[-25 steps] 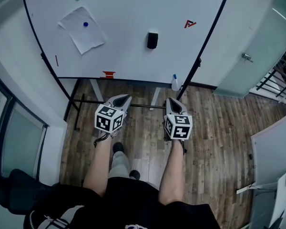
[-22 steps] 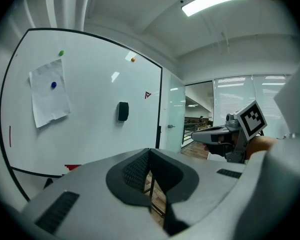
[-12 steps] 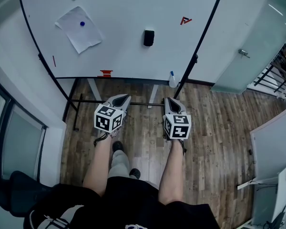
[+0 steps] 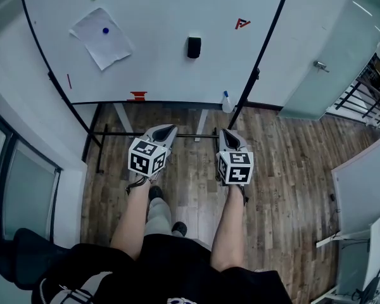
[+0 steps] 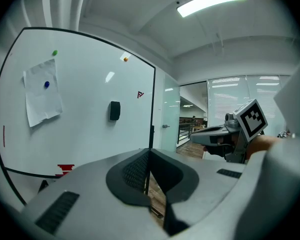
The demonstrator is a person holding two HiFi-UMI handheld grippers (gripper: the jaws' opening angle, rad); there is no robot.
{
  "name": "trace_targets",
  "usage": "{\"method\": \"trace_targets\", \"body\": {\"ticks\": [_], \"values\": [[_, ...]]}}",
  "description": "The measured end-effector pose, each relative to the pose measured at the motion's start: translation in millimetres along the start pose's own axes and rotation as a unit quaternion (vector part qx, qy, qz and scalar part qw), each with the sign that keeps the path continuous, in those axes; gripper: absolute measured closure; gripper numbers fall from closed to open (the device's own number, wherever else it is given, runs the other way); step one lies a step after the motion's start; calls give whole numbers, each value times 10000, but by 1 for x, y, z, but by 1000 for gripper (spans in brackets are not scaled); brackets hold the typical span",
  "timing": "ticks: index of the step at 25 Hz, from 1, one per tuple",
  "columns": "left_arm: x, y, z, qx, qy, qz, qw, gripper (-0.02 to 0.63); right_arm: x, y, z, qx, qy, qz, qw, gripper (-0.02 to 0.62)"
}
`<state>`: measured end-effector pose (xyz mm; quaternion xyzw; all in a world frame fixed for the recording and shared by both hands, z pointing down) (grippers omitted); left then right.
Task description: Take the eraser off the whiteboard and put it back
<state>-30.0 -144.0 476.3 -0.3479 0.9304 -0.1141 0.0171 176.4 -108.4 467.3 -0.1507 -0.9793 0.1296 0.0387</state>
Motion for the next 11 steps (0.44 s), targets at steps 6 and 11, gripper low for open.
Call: {"method": "trace_targets", "body": {"ticks": [6,11], "values": [[3,6,-3,7,-4,90,10000,585,5,-1,-1,-9,25,51,10000,571],[5,9,-3,20,-8,152,9999,585,8,-4,-3,-2,-28,108,9999,571]]}}
Point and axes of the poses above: the fingertips, and each gripper's own axes: y backward along the fingers, x to its left, z out of its top, the point moved 6 cm from there along y, backward along the fingers, and after that the axes turned 5 degrees about z, right-handed, at the moved point
